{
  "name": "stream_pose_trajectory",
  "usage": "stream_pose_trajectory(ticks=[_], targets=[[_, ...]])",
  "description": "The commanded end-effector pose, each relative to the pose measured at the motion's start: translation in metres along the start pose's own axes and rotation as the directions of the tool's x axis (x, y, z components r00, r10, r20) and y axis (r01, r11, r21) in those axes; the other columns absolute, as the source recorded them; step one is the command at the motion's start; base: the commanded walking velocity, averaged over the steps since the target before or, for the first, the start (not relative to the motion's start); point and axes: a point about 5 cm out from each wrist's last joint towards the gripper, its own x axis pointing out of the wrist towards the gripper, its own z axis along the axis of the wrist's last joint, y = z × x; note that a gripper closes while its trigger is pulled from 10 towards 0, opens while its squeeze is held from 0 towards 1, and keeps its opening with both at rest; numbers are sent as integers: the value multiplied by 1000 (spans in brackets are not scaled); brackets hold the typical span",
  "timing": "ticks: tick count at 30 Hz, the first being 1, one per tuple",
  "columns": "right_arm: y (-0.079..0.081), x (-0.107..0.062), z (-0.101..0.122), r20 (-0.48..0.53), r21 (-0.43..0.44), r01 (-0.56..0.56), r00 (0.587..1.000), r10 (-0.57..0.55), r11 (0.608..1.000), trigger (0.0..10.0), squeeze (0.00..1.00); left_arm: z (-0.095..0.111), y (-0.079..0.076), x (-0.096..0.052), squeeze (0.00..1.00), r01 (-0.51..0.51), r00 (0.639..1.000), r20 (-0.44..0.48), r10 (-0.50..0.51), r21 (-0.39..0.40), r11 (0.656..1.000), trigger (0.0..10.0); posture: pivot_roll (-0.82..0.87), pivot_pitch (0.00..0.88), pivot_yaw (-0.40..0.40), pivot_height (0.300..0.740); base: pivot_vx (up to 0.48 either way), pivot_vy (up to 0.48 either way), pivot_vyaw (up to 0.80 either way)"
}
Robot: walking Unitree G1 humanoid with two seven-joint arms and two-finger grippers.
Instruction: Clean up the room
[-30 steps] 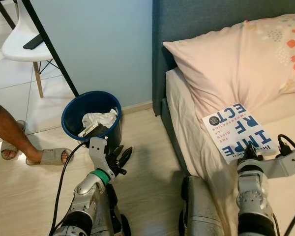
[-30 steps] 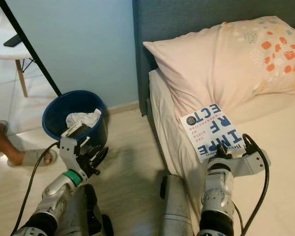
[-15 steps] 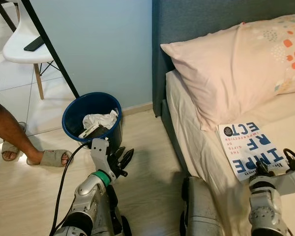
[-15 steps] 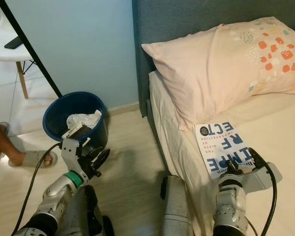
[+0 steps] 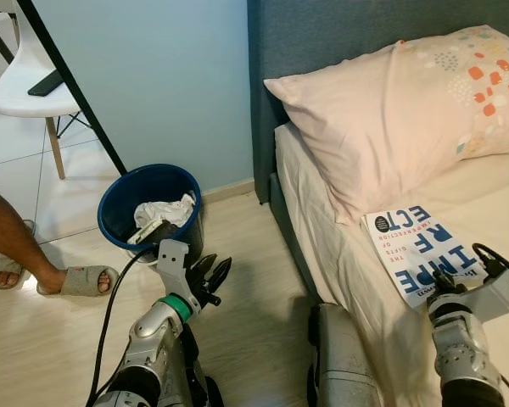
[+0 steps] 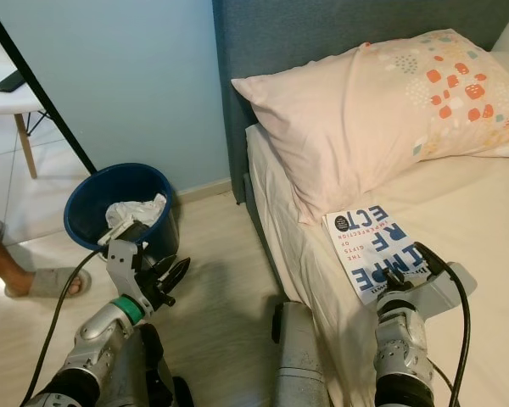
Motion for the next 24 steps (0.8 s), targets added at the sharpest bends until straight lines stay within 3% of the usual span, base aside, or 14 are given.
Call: stream_pose_trajectory(ticks=[1, 2, 3, 4, 11, 24], targets=[[-31, -10, -38, -185, -100, 130, 972, -146, 987, 10000, 0, -10, 1, -7, 0, -9, 999, -34, 9, -7, 1000, 10000, -192, 100, 129, 560, 0, 0, 0], [-33, -11, -39, -193, -118, 139, 968, -160, 983, 10000, 808, -10, 0, -7, 0, -7, 999, -36, 7, -8, 1000, 10000, -192, 100, 131, 560, 0, 0, 0], [-33, -11, -39, -193, -118, 139, 968, -160, 983, 10000, 808, -10, 0, -7, 0, -7, 999, -36, 7, -8, 1000, 10000, -192, 100, 131, 560, 0, 0, 0], [-35, -12, -39, -194, -139, 146, 966, -171, 980, 10000, 1000, -11, -1, -6, 0, -3, 999, -37, 3, -8, 1000, 10000, -193, 101, 131, 560, 0, 0, 0], [-40, -13, -38, -180, -175, 178, 961, -209, 968, 10000, 1000, -10, -1, -5, 0, 0, 999, -38, 0, -8, 1000, 10000, -197, 100, 132, 560, 0, 0, 0], [-32, -22, 12, -10, -288, 291, 952, -307, 912, 10000, 1000, -12, -7, -1, 0, 25, 999, -47, -26, -33, 999, 10000, -243, 99, 128, 560, 0, 0, 0]])
